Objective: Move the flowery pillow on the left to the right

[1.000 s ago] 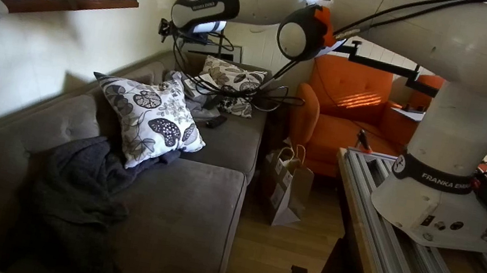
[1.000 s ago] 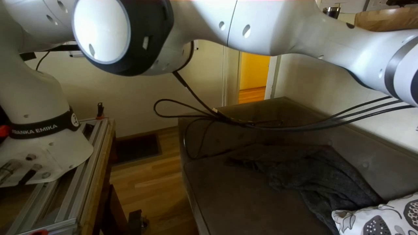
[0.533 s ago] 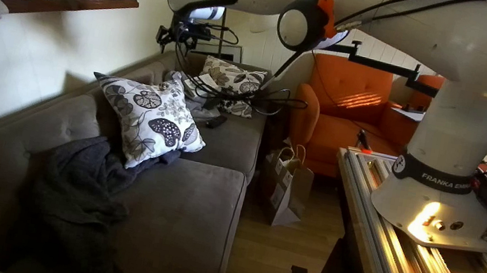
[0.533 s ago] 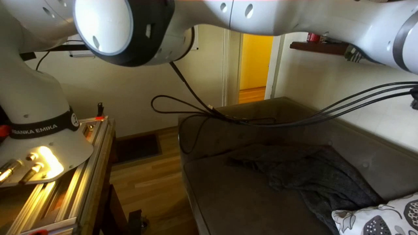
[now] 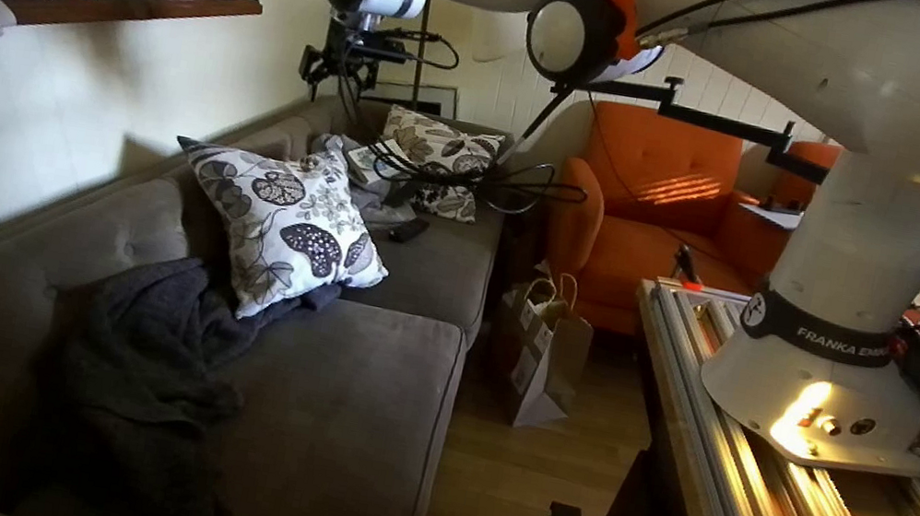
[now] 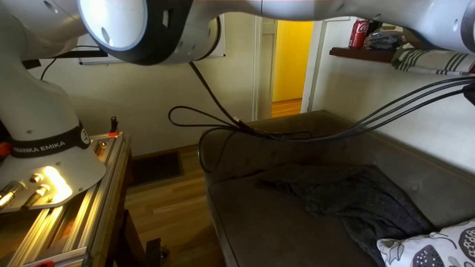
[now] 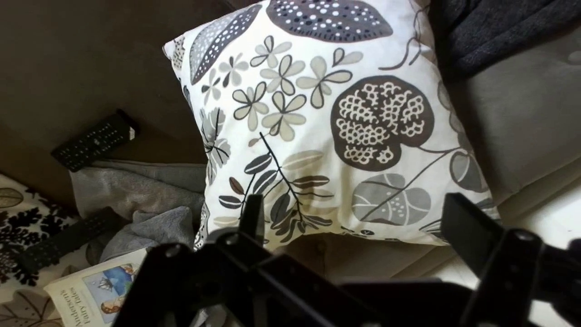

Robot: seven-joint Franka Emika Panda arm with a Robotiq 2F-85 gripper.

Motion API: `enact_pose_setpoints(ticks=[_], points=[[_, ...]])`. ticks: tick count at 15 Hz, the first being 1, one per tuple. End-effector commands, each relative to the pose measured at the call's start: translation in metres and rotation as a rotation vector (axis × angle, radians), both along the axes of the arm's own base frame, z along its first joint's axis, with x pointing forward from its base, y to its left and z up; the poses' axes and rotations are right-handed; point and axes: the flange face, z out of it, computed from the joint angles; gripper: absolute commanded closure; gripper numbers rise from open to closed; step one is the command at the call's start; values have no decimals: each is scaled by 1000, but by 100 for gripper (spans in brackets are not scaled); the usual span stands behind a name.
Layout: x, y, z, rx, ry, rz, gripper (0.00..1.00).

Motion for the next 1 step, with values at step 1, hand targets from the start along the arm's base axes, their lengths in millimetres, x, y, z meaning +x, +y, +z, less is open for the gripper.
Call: enact_pose_setpoints(ticks=[1], points=[[0,1,1,1,1,1,0]])
